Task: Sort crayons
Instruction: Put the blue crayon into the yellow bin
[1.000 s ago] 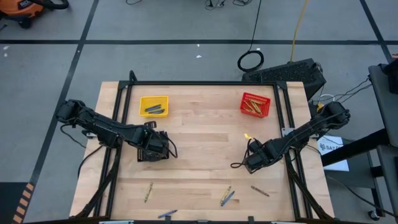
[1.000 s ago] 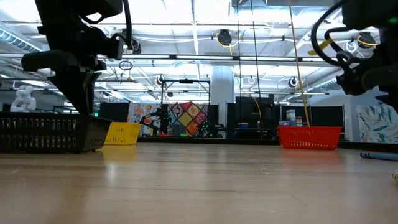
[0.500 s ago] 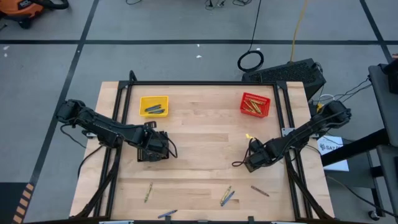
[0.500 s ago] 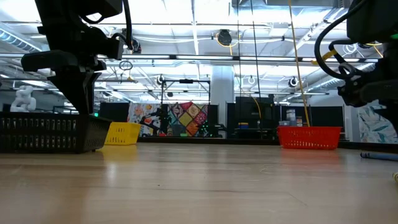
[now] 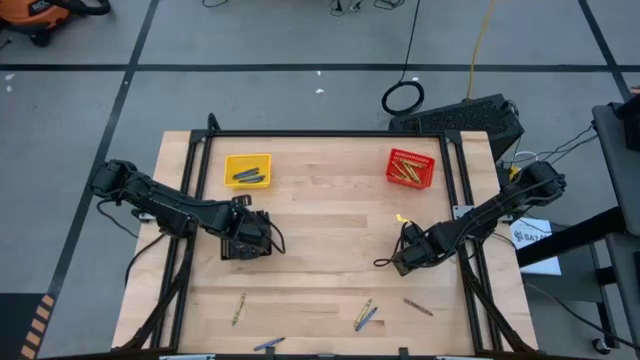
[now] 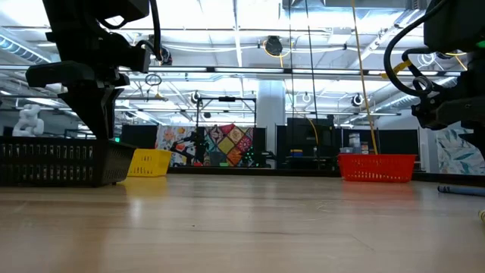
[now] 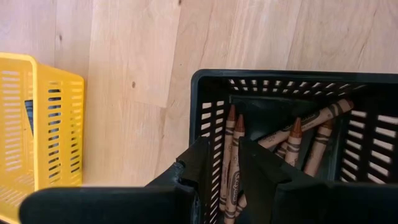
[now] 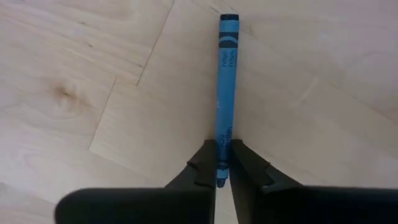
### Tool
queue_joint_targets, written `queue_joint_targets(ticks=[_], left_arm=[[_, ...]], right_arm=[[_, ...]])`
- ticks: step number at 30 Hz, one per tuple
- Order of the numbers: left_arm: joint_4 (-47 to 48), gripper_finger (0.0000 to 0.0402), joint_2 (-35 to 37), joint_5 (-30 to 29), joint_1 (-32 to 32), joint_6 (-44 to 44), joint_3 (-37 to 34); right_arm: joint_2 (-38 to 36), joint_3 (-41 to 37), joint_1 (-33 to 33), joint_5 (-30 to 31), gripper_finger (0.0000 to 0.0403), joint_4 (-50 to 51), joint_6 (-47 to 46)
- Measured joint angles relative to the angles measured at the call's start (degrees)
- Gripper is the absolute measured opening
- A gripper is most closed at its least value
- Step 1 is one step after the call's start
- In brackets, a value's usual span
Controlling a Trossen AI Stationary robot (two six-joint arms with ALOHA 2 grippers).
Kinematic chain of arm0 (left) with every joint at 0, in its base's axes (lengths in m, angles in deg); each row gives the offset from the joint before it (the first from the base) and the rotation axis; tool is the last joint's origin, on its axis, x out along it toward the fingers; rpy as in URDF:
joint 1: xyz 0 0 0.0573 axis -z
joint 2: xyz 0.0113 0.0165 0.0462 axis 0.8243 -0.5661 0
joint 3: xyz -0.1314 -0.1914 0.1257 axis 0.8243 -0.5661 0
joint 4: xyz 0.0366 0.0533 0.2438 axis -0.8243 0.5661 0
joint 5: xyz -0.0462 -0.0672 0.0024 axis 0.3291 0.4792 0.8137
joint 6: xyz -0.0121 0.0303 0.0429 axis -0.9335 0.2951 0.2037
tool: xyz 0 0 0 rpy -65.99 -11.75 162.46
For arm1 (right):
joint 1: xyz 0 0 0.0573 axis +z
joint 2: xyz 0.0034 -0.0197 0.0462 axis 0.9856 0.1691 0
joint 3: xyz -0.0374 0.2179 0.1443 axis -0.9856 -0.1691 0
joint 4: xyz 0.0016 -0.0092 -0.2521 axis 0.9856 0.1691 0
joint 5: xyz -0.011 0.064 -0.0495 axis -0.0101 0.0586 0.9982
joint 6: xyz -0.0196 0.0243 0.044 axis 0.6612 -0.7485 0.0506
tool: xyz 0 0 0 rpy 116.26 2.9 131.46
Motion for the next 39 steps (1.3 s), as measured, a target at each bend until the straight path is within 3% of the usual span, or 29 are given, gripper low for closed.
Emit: queue_joint_targets(ticks=[18,22,29,39], left_arm=[[-6.76,0.0080,0.00,-0.02,0.00,-0.07,-0.02],[-9.94,0.0080,0.00,-0.12,0.00,-0.03,-0.02],[-18.06,0.0080,0.00,-0.52,0.00,0.42,-0.02],[-35.63,0.0080,0.00,2.93,0.00,8.28,-0.02]], right_arm=[[-2.61,0.46,0.00,1.89,0.0001,-1.12,1.07],[-5.57,1.77,-0.17,9.12,0.0000,-2.85,1.51],[-8.80,2.47,-0.09,16.18,0.0000,-10.20,7.52],[-8.85,2.47,-0.04,27.02,0.0000,-30.36,26.80]])
